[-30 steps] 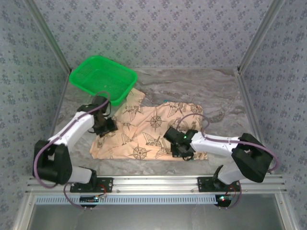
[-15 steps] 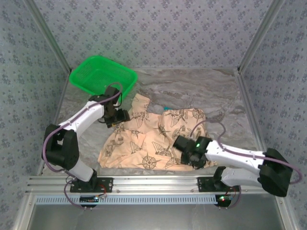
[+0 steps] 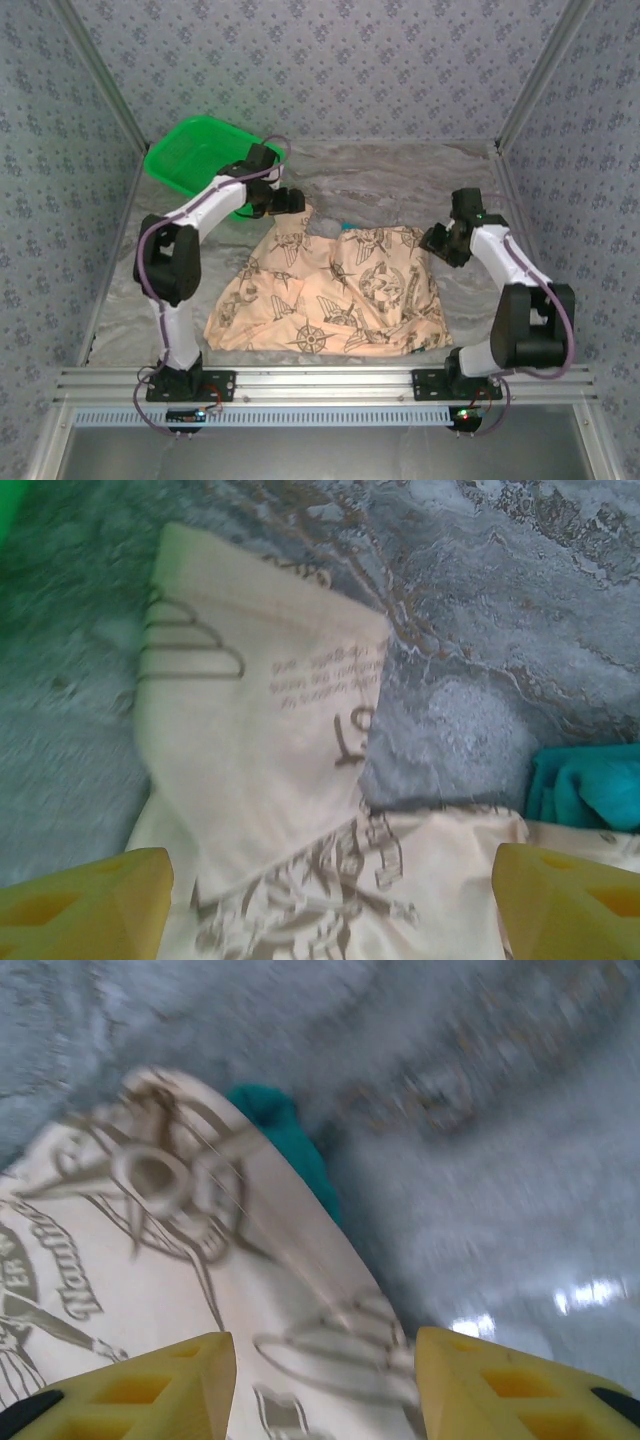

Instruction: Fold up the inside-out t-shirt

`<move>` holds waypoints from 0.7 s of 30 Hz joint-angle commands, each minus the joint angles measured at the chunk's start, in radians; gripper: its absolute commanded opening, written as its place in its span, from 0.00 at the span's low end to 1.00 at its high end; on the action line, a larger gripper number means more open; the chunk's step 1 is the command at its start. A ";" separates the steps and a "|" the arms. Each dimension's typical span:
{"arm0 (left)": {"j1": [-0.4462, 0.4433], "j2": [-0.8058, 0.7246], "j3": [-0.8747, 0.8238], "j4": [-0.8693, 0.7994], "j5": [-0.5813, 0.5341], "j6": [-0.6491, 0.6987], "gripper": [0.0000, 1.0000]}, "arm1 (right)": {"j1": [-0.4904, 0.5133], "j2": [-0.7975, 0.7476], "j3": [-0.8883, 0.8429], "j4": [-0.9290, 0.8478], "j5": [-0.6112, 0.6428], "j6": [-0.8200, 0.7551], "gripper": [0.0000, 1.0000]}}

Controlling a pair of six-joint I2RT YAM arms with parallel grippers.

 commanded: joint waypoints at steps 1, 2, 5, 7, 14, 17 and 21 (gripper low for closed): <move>-0.008 0.089 0.122 0.019 0.019 0.081 0.83 | -0.015 0.067 0.082 0.061 -0.072 -0.230 0.53; -0.012 0.119 0.156 0.008 0.010 0.093 0.84 | -0.011 0.093 0.101 0.063 -0.052 -0.253 0.53; -0.023 0.190 0.231 -0.028 -0.054 0.108 0.87 | -0.014 0.161 0.133 0.077 -0.074 -0.260 0.54; -0.022 0.239 0.275 -0.058 -0.089 0.102 0.89 | -0.013 0.194 0.147 0.097 -0.112 -0.254 0.54; -0.023 0.381 0.402 -0.151 -0.215 0.065 0.94 | 0.008 0.284 0.212 0.106 -0.075 -0.299 0.45; -0.022 0.416 0.417 -0.158 -0.221 0.059 0.94 | 0.024 0.306 0.257 0.094 -0.069 -0.322 0.23; -0.021 0.472 0.461 -0.181 -0.225 0.057 0.79 | 0.041 0.289 0.265 0.099 -0.021 -0.327 0.09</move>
